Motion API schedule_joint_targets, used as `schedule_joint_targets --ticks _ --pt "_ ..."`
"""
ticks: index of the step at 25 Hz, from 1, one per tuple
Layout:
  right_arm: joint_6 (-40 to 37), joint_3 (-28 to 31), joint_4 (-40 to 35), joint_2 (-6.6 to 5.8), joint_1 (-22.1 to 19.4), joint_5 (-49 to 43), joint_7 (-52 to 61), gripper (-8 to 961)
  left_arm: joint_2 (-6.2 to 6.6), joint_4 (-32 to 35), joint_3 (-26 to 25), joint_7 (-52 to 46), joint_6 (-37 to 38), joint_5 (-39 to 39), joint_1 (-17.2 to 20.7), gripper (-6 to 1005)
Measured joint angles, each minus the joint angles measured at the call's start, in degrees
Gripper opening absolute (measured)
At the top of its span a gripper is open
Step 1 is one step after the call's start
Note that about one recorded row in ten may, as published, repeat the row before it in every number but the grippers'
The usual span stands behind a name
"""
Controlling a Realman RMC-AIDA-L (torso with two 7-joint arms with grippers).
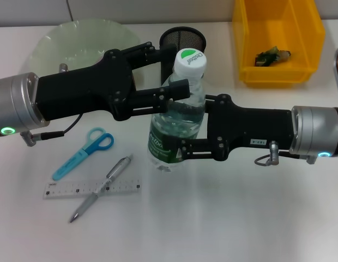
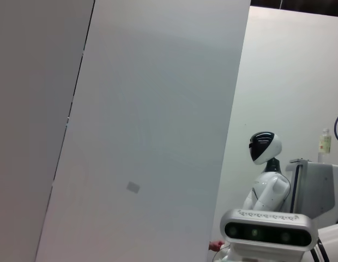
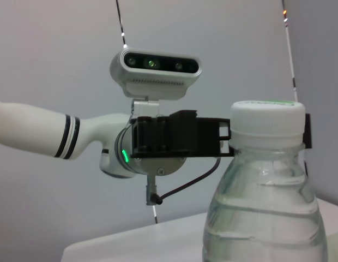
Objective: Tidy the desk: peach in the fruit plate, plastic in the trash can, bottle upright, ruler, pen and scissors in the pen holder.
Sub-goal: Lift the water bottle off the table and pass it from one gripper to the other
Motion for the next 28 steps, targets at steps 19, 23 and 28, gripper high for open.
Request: schedule_joint_targets --ticks 19,23,28 --pt "0.92 -0.36 -5.49 -0.01 1.43 -3.06 5.21 751 0.05 0.0 0.53 0.15 -2.39 0.26 0.02 801" --pt "1.4 -0.33 -5.58 -0.03 1.93 -4.32 6.05 750 0.05 0.0 0.61 0.15 -2.4 0.31 0.02 800" --pt "1.5 -0.32 -5.93 -0.05 2.13 -4.96 6.24 751 0.05 0.0 0.79 0.15 -2.4 0.43 -0.02 799"
